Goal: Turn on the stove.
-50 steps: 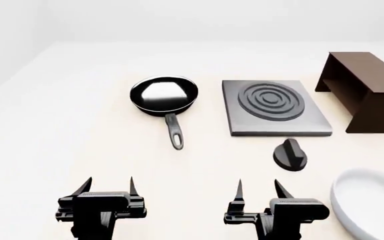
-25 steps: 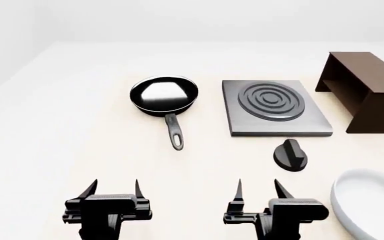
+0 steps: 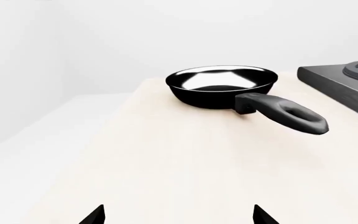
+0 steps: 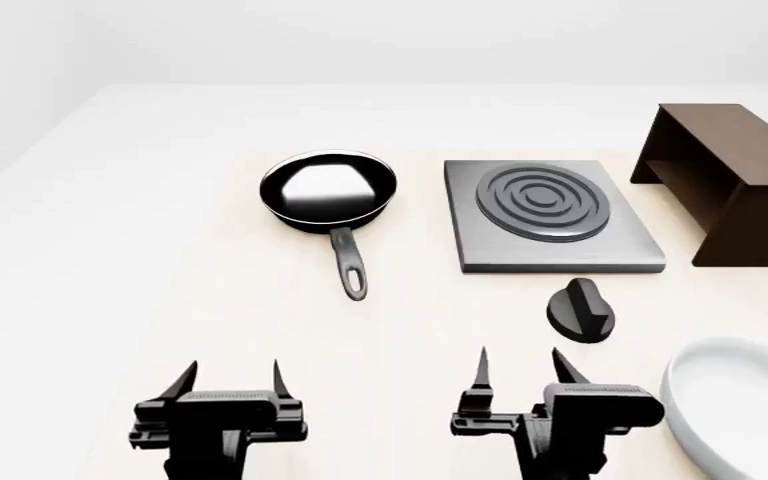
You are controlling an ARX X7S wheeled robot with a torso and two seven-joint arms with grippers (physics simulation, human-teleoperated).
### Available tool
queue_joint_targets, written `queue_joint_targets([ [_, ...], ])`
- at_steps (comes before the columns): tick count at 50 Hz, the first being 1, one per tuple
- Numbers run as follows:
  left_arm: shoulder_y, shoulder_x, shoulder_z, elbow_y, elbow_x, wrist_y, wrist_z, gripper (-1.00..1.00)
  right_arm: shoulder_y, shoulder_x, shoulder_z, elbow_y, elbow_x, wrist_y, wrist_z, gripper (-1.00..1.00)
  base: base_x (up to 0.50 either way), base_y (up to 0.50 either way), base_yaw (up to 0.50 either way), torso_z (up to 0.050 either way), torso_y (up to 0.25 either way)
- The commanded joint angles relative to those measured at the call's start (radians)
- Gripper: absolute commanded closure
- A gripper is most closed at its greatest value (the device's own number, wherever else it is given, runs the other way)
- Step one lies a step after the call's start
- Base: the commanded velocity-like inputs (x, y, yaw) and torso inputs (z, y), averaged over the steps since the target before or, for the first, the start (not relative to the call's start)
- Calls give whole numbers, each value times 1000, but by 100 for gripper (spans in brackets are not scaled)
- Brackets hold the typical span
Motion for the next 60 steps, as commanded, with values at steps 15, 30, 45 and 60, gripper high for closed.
queue_joint_targets([
  [15,-11,-6,3,16,-16,0,20,-100,120,9,25,22,29,130,14,-100,0,0,0,0,0],
  [30,-18,-16,7,27,-23,-15,12,-100,218,7,25,114,39,174,16,-100,0,0,0,0,0],
  [45,-31,-20,14,21,-26,-20,4,-100,304,-7,39,259,47,157,18,-100,0,0,0,0,0],
  [60,-34,-28,21,28,-29,-26,-4,-100,380,-25,48,425,55,111,7,-100,0,0,0,0,0],
])
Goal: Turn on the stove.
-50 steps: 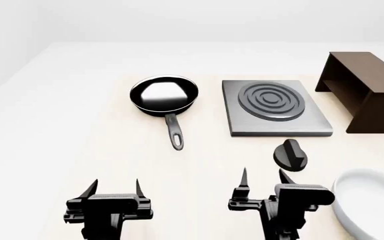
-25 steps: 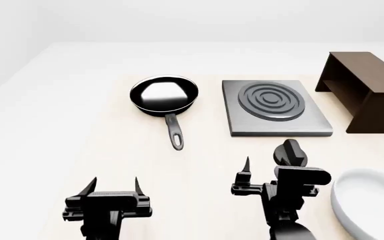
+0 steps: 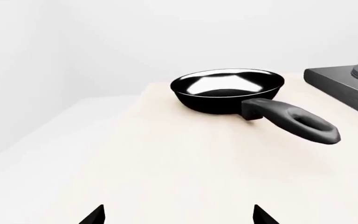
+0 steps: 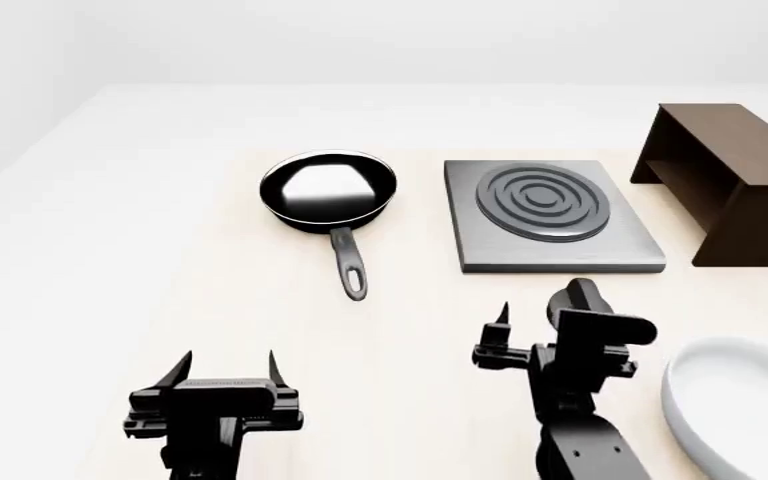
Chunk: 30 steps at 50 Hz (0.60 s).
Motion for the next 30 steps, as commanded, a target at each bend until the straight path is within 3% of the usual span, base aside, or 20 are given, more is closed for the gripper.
queue_joint_targets([
  [1,-1,5,-3,6,-10,20,31,-100,65,-26,17,133,-10,-32,-18,-100,0,0,0,0,0],
  [30,-15,-8,8,21,-22,-2,21,-100,170,-45,38,376,13,-127,-41,-100,0,0,0,0,0],
])
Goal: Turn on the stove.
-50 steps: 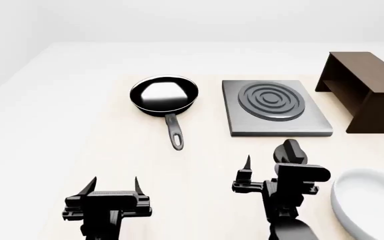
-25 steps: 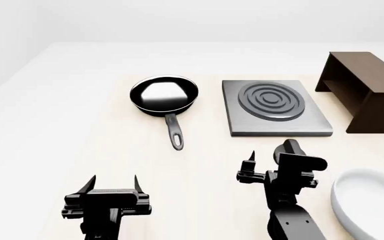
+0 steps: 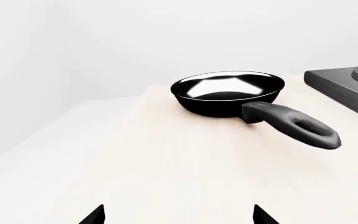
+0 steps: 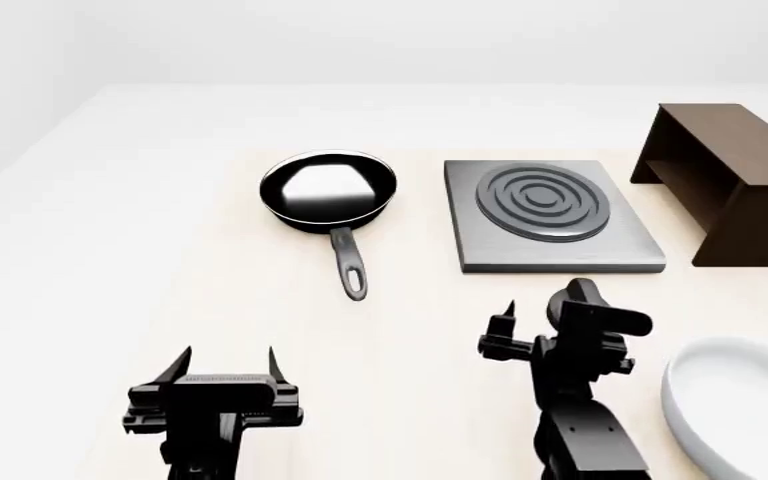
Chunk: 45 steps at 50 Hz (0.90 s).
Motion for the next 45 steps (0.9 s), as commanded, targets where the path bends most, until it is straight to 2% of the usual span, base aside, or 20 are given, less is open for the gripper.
queue_joint_targets([
  [1,-5,5,-5,5,-14,16,34,-100,56,-21,24,127,-4,-50,-24,-100,0,0,0,0,0],
  [11,-5,3,0,2,-13,19,29,-100,160,-46,29,382,-15,-161,-52,-100,0,0,0,0,0],
  [22,-3,-1,7,7,-11,19,22,-100,214,-61,24,506,-22,-221,-63,-100,0,0,0,0,0],
  [30,-1,-3,11,6,-12,24,18,-100,236,-65,24,568,-20,-253,-76,-100,0,0,0,0,0],
  [45,3,-6,17,3,-14,32,14,-100,219,-63,23,539,-11,-248,-71,-100,0,0,0,0,0],
])
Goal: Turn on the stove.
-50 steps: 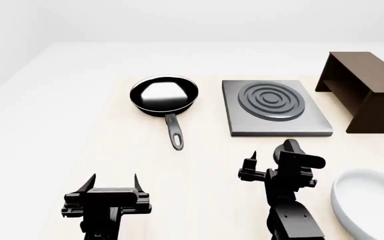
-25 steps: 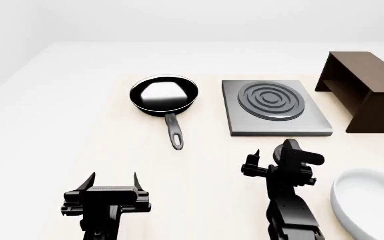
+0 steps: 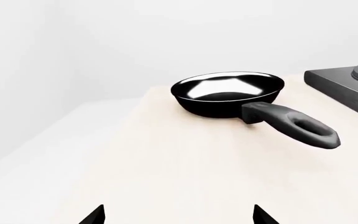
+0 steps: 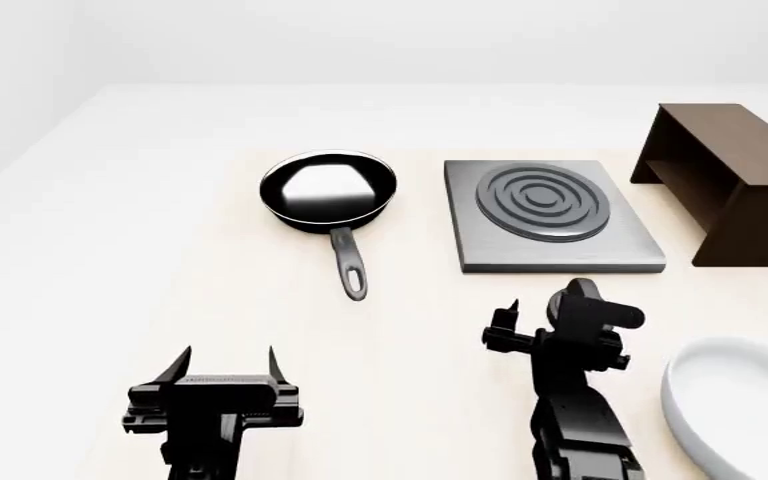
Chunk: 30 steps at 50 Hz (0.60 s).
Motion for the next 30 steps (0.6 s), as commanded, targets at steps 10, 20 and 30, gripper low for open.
queue_joint_targets([
  [10,3,5,-1,1,-13,29,31,-100,32,-24,21,107,2,-70,-28,-100,0,0,0,0,0],
  [20,2,1,3,5,-17,27,27,-100,-16,-14,86,-7,80,-63,5,-100,0,0,0,0,0],
  [30,2,-2,6,6,-19,27,25,-100,-41,-11,118,-57,123,-68,16,-100,0,0,0,0,0],
])
